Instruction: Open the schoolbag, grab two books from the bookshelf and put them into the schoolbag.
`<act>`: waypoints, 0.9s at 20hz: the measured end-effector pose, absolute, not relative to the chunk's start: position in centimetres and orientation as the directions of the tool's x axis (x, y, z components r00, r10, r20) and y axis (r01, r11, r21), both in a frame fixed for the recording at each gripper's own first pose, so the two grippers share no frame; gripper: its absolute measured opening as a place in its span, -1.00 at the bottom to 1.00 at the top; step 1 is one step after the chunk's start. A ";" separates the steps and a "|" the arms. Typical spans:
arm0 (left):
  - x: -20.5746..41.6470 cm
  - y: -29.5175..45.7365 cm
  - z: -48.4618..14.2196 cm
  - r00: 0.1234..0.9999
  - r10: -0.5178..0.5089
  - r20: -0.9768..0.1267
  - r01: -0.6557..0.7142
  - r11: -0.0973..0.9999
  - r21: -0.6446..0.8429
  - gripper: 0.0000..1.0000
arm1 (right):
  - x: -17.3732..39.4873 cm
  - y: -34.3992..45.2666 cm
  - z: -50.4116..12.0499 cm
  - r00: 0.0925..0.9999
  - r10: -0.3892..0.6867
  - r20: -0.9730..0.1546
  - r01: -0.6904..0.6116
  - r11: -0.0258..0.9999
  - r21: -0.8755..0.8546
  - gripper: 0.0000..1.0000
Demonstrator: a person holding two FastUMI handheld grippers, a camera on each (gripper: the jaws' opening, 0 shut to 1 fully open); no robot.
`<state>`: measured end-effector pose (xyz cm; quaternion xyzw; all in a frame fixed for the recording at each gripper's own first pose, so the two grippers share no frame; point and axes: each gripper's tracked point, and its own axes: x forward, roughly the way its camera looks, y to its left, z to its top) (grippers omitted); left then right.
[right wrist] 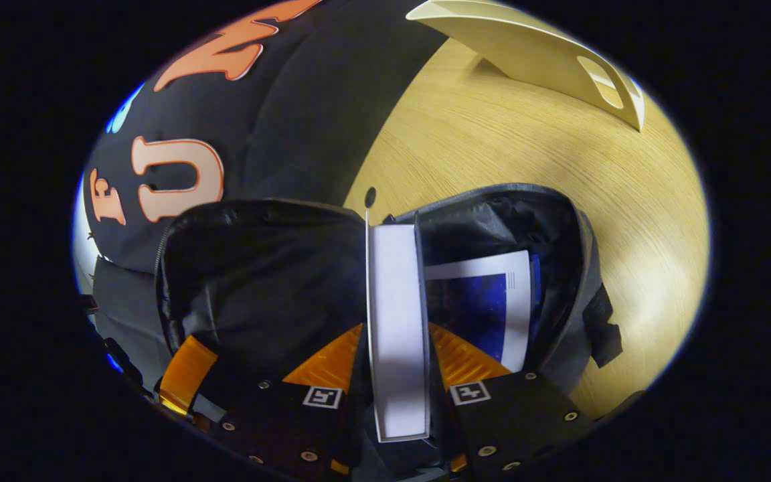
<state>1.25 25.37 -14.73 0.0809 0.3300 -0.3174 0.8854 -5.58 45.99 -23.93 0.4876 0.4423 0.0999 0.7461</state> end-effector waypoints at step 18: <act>-3.6 19.1 -17.5 0.645 -0.341 -0.684 0.483 0.875 0.020 -0.55 | -9.6 28.9 -16.8 0.632 0.485 -0.605 0.039 0.760 0.649 0.96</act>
